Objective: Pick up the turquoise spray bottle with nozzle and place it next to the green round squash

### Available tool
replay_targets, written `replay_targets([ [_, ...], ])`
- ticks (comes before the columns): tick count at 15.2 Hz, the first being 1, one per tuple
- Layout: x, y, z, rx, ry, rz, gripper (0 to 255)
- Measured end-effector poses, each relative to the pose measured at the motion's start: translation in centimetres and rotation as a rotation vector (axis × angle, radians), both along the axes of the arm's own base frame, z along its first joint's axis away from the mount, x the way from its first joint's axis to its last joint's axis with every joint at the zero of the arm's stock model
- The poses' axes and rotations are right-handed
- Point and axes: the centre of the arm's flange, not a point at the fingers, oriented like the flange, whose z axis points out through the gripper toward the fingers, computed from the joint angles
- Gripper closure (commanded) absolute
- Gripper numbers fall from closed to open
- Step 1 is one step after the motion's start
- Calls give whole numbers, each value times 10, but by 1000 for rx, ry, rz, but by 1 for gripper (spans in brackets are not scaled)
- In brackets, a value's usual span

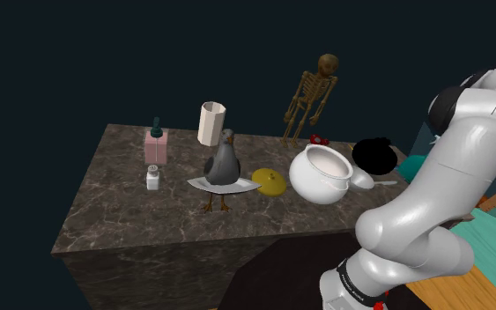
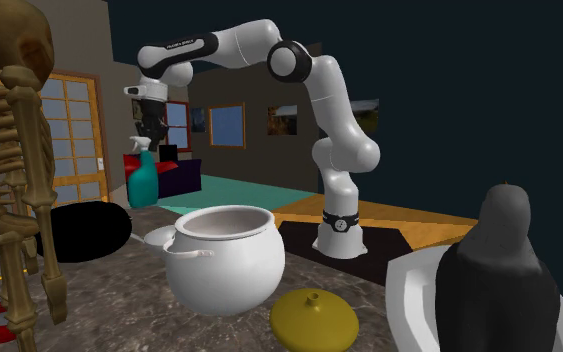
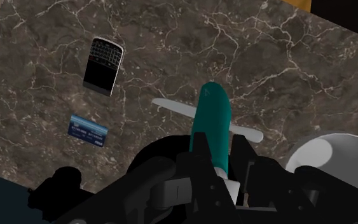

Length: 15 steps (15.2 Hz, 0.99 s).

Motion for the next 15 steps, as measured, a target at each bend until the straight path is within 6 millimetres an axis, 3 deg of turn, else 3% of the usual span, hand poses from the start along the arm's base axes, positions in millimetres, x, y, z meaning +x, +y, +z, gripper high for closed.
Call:
replay_targets([
  [15, -1, 0, -81, 0, 0, 0, 255],
])
